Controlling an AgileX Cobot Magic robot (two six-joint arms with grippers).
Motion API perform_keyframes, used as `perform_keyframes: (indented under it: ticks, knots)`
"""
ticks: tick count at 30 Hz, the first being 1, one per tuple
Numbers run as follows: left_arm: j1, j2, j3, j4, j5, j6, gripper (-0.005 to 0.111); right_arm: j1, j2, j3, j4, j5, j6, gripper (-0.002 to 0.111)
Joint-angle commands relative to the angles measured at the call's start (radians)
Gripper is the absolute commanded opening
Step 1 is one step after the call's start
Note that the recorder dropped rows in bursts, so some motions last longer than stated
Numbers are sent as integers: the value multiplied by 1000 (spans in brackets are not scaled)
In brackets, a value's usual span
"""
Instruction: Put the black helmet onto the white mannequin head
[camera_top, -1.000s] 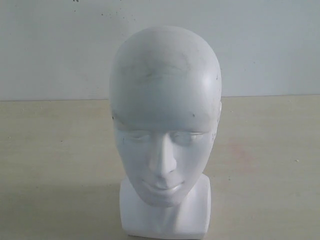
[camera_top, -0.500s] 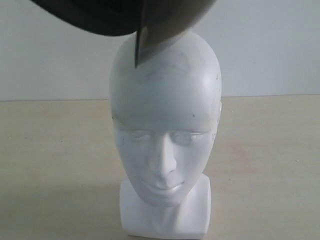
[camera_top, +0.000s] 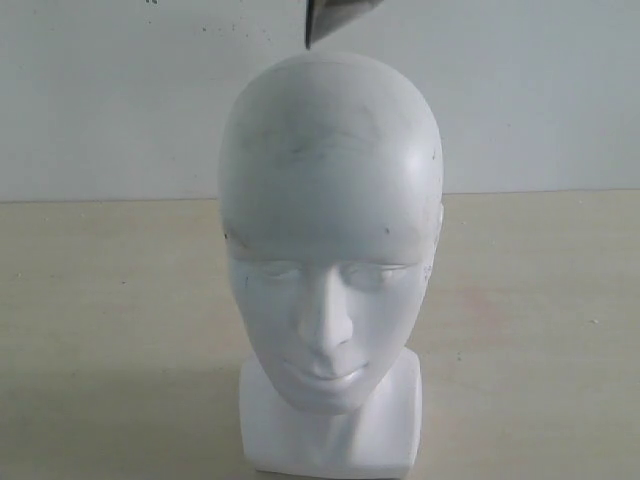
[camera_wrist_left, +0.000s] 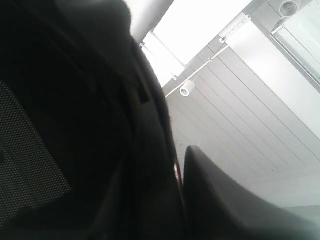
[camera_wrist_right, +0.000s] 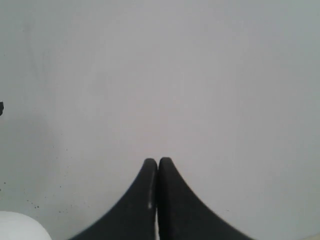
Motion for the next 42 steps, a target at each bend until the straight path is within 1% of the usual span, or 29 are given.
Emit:
perform_keyframes:
  ticks: [1, 8, 16, 21, 23, 24, 25, 26, 27, 28, 31, 34, 36, 37, 40, 42]
  knots:
    - [-1, -10, -24, -15, -83, -4, 4, -5, -5, -7, 1, -20, 0, 0]
    - [-1, 5, -24, 0, -83, -7, 4, -5, -5, -7, 1, -56, 4, 0]
    - [-1, 61, -26, 0, -83, -37, 4, -5, -5, -7, 1, -1, 1, 0]
    - [-1, 97, -36, 5, -83, -37, 4, -5, -5, -81, 10, 13, 6, 0]
    - [-1, 133, -90, 25, -83, -37, 4, -5, 39, -188, 12, 80, 5, 0]
    - [-1, 156, -137, 54, -83, -49, 4, -5, 97, -269, 12, 117, -21, 0]
    - [-1, 170, -164, 65, -83, -60, 4, -5, 143, -315, 12, 125, -41, 0]
    - [-1, 189, -204, 73, -83, -68, 4, -5, 218, -415, 12, 137, -77, 0]
    - [-1, 198, -221, 73, -83, -68, 4, -5, 264, -468, 12, 149, -99, 0]
    - [-3, 211, -240, 73, -83, -66, 4, -5, 348, -565, 12, 164, -130, 0]
    - [-4, 220, -242, 73, -83, -5, 4, -5, 544, -806, 12, 186, -200, 0]
    - [-4, 245, -242, 67, -83, 33, 4, -5, 668, -987, 12, 231, -202, 0]
    - [-29, 281, -242, 44, -83, 31, 4, -5, 737, -1119, 8, 326, -238, 0]
    - [-52, 309, -242, 18, -83, 33, 4, -5, 766, -1180, 8, 377, -261, 0]
    - [-85, 349, -242, -19, -83, 54, 4, -5, 802, -1261, 6, 397, -286, 0]
    - [-96, 368, -242, -29, -83, 54, 4, -5, 827, -1320, 6, 450, -325, 0]
